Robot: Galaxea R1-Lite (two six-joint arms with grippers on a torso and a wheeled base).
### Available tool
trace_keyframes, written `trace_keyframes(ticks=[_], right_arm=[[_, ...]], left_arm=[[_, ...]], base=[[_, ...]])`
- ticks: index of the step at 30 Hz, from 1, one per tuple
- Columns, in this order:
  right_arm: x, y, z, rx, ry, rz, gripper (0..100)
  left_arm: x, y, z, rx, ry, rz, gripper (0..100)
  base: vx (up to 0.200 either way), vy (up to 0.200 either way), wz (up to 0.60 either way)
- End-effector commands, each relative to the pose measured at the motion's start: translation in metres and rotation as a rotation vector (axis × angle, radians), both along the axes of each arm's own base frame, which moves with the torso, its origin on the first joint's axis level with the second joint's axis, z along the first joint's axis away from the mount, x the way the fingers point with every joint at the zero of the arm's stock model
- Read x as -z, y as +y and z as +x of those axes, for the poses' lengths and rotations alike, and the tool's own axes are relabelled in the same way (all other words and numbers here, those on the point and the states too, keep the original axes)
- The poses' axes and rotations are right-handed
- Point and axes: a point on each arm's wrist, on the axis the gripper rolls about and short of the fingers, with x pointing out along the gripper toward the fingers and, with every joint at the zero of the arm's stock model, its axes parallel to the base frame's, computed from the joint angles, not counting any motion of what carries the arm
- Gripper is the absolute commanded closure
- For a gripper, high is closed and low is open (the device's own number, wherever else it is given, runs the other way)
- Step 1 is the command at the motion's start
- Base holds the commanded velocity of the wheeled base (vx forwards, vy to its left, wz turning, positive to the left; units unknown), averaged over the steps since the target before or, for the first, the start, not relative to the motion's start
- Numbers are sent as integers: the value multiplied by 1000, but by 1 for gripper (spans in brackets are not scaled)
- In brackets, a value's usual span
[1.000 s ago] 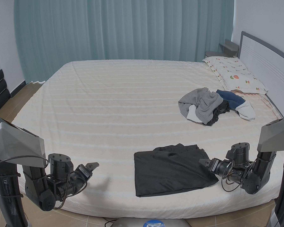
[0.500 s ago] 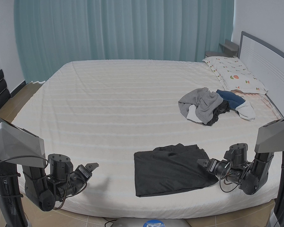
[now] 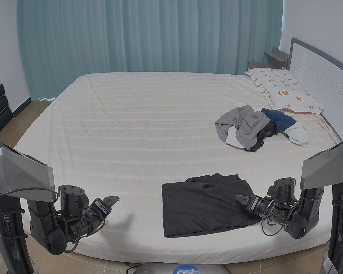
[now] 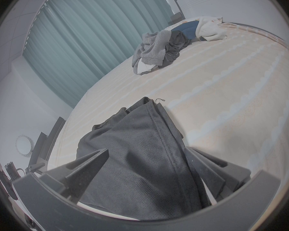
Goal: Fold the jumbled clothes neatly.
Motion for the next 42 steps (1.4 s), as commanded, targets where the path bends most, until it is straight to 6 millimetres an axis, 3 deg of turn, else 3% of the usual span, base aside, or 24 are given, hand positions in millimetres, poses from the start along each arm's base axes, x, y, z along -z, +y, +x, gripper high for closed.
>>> trace_keyframes(ticks=[1, 17, 42], right_arm=[[-3, 0, -1, -1, -5, 1, 0], [-18, -2, -6, 7, -25, 3, 0], [-11, 0, -2, -4, -6, 2, 0]], left_arm=[[-1, 0, -1, 2, -1, 1, 0], [-2, 0, -1, 2, -4, 0, 0], [0, 0, 0, 2, -1, 1, 0]], base=[[0, 0, 0], [0, 0, 0], [24, 0, 0]])
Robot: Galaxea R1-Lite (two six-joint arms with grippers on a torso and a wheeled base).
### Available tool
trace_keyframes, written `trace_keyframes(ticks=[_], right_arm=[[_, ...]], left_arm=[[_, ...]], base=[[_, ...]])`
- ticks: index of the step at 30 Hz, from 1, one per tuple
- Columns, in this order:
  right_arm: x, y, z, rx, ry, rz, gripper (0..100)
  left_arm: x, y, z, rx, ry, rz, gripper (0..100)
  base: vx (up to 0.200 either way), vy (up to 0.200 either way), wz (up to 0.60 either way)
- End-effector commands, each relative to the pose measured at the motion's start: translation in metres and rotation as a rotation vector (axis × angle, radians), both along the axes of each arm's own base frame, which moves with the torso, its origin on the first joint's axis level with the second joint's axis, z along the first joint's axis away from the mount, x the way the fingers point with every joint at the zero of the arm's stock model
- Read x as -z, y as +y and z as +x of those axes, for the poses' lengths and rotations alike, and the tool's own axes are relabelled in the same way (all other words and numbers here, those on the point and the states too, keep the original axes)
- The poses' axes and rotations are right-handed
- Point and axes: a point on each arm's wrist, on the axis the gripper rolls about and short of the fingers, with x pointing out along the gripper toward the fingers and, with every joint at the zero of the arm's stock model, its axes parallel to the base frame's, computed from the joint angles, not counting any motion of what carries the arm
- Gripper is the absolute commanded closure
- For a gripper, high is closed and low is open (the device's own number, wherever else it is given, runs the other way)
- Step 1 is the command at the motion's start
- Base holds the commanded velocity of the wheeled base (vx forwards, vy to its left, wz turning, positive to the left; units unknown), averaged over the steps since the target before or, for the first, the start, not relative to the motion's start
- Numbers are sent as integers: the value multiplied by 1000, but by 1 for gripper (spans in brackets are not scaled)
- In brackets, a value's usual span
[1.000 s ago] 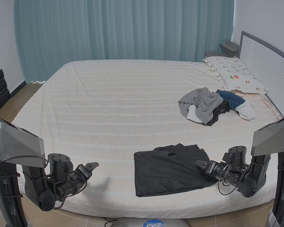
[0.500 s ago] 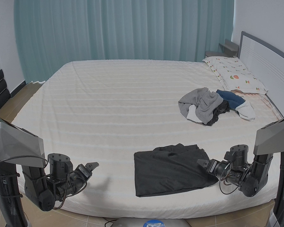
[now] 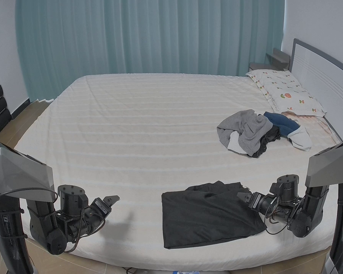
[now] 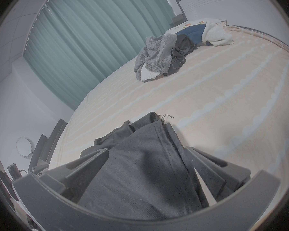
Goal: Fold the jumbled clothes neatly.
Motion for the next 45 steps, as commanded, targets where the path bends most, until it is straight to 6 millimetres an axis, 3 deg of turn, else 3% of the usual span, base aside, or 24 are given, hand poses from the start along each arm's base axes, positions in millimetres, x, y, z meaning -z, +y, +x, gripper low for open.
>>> trace_keyframes(ticks=[1, 11, 22, 33, 45], right_arm=[[2, 0, 2, -1, 7, -1, 0], [1, 3, 10, -2, 5, 0, 0], [2, 20, 25, -38, 12, -3, 0], [-2, 2, 45, 34, 20, -5, 0], [12, 13, 52, 8, 44, -13, 0]], left_arm=[[1, 0, 0, -1, 3, 1, 0], [2, 0, 1, 0, 4, 3, 0], [2, 0, 0, 1, 5, 2, 0], [2, 0, 1, -1, 5, 2, 0], [3, -1, 1, 1, 7, 2, 0]], base=[[0, 0, 0], [0, 0, 0], [0, 0, 0], [0, 0, 0], [0, 0, 0]])
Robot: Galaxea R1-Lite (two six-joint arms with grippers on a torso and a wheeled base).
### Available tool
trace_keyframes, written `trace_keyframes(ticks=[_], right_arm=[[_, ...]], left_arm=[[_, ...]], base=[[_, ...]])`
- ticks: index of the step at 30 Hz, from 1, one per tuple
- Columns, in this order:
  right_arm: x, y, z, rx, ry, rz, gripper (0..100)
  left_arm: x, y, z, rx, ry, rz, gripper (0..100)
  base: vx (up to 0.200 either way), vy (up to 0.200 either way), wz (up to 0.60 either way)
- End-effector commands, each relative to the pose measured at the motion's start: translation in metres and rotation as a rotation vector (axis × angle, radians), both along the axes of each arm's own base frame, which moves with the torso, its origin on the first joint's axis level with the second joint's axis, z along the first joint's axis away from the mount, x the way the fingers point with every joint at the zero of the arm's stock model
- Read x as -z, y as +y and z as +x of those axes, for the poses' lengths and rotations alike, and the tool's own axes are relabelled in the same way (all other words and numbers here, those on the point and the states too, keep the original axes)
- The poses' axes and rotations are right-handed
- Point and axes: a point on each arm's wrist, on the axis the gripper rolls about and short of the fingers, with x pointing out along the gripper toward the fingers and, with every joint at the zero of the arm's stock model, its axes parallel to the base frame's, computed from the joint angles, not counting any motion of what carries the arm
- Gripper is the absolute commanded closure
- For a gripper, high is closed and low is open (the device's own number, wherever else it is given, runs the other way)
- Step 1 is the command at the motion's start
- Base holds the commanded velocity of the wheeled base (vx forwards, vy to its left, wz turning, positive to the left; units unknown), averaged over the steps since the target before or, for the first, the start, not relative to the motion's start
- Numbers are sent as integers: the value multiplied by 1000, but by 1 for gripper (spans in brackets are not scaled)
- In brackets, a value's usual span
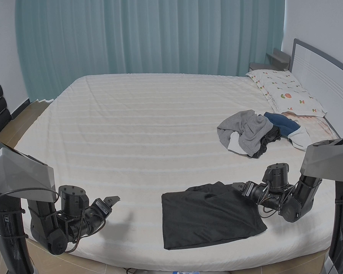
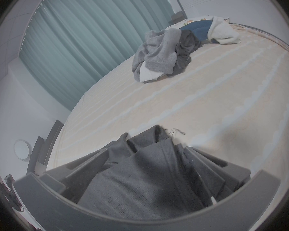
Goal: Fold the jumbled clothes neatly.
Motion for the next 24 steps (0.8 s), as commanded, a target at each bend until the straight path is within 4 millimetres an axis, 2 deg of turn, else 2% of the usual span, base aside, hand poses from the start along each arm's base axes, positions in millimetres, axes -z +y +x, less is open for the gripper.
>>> trace_keyframes(ticks=[1, 2, 14, 24], right_arm=[[7, 4, 3, -7, 16, -6, 0], [8, 4, 3, -7, 18, -6, 100], [4, -4, 6, 20, 5, -4, 100], [0, -15, 19, 65, -28, 3, 100]], left_arm=[[1, 0, 0, 0, 1, 0, 0], [1, 0, 0, 0, 1, 0, 0], [1, 0, 0, 0, 1, 0, 0], [1, 0, 1, -1, 1, 0, 0]], base=[[0, 0, 0], [0, 0, 0], [0, 0, 0], [0, 0, 0]])
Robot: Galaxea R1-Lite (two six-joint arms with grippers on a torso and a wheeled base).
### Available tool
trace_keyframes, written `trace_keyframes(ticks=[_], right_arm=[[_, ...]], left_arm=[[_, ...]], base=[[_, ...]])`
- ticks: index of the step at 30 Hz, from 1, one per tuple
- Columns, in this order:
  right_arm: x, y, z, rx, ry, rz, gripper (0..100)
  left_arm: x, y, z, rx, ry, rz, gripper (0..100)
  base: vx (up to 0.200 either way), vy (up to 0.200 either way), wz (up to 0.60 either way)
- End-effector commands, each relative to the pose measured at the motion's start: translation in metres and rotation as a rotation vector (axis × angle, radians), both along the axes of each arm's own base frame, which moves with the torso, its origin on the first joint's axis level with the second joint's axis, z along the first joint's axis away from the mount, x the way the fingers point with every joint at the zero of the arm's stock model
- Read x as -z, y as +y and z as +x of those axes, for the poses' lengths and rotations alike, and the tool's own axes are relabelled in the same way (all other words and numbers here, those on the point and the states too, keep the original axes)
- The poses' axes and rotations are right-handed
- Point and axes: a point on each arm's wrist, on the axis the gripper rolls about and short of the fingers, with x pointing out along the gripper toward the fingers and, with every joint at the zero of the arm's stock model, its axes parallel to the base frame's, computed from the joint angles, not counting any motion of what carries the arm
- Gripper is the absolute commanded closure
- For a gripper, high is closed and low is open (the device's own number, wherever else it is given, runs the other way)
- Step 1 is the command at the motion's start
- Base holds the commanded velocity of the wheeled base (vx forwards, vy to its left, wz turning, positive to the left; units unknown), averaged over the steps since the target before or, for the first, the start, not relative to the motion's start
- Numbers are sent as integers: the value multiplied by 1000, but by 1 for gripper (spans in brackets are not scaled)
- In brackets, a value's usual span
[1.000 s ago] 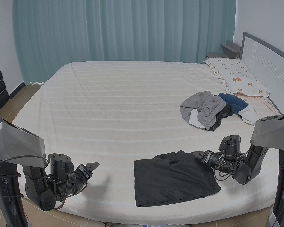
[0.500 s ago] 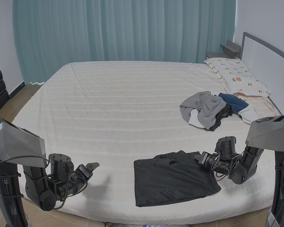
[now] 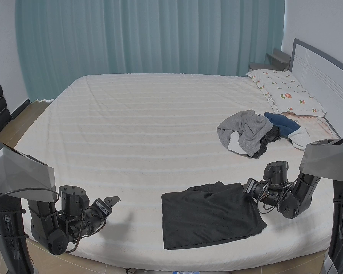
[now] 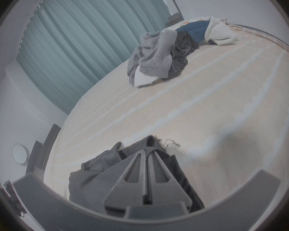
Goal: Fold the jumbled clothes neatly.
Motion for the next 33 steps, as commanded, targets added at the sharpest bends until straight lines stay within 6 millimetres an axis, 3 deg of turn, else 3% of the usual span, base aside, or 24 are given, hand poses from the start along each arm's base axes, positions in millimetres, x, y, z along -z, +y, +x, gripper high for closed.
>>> trace_keyframes(ticks=[1, 25, 26, 30, 33], right_arm=[[-1, -6, 4, 18, -6, 1, 100], [12, -19, 9, 59, 18, -3, 100], [12, -20, 8, 59, 21, -4, 0], [10, -19, 3, 49, 21, 1, 0], [-9, -24, -9, 55, 11, 37, 0]], left_arm=[[1, 0, 0, -1, 4, 1, 0], [1, 0, 0, -1, 4, 1, 0], [1, 0, 0, -1, 5, 2, 0], [1, 0, 0, -1, 4, 1, 0], [2, 1, -1, -1, 9, 3, 0]], base=[[0, 0, 0], [0, 0, 0], [0, 0, 0], [0, 0, 0], [0, 0, 0]])
